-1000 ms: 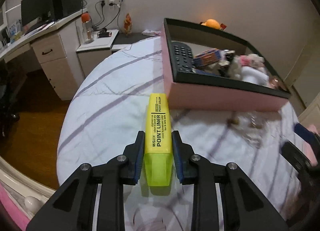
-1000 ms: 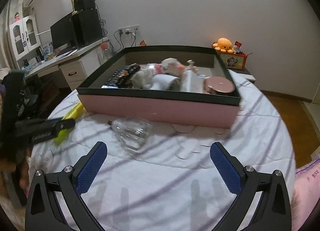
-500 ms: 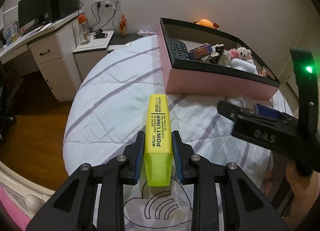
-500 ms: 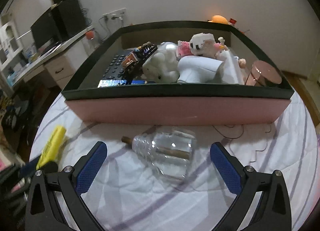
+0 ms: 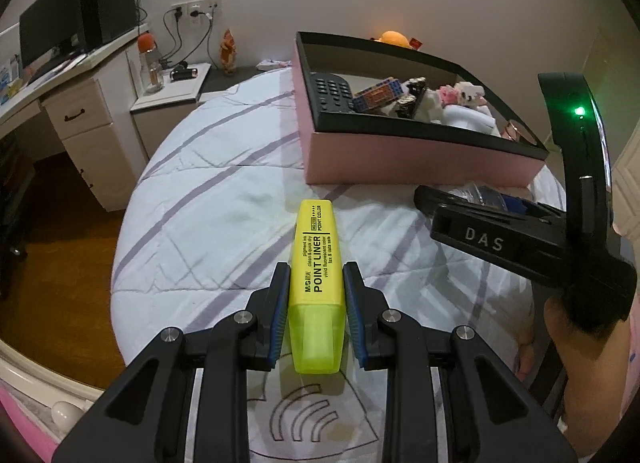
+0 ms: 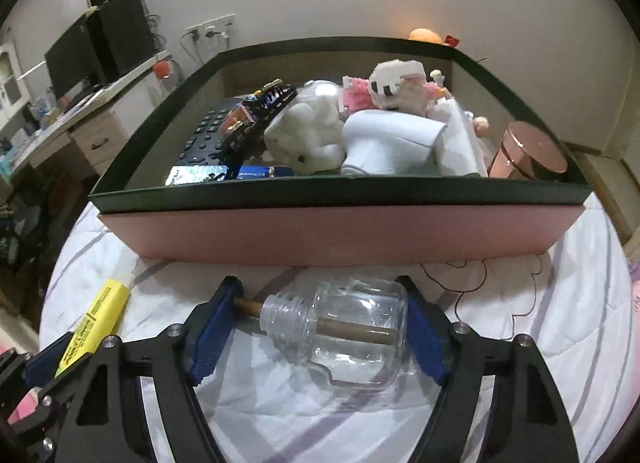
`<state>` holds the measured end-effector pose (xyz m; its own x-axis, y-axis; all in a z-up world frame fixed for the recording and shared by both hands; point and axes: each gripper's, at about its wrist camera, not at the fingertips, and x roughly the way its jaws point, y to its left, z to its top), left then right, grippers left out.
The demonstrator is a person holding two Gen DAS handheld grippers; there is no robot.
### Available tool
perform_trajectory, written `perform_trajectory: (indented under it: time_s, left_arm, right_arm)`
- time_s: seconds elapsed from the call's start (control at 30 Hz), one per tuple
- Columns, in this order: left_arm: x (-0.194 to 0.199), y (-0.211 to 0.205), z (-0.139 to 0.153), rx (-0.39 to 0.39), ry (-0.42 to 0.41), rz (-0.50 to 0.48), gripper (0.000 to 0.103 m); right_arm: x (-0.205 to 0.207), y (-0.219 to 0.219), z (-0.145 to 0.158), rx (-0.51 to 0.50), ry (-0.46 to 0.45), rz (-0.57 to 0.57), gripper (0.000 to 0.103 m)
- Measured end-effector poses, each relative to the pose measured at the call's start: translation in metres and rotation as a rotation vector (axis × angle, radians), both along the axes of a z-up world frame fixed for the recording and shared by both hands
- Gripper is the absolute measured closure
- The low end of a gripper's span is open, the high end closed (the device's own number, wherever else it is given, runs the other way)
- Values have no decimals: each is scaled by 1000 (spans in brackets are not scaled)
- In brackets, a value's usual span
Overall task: Organize rigid objects
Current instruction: 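Grasp the yellow highlighter with the left tool while the right tool grasps the glass jar, then lift the highlighter and glass jar with both tools over the pink box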
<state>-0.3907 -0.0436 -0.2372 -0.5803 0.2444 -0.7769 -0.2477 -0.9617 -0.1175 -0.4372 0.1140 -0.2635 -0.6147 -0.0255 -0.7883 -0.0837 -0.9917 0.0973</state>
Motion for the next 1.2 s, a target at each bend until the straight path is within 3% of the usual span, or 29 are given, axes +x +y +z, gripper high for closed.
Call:
perform_trajectory:
  time_s: [0.33, 0.6, 0.87, 1.03, 1.2]
  left_arm:
    - [16, 13, 14, 33, 39, -15, 76]
    - [39, 30, 35, 119, 105, -2, 76]
    - [72, 47, 73, 134, 247, 11, 76]
    - [90, 56, 92, 87, 302, 1, 76]
    - [118, 58, 131, 77, 443, 45, 76]
  right_arm:
    - [41, 24, 10, 5, 43, 99, 25]
    - [87, 48, 40, -16, 162, 116, 25]
    - [129, 64, 82, -33, 313, 131, 25]
    - [151, 71, 98, -44, 389, 145, 25]
    - [175, 70, 123, -37, 501, 151, 25]
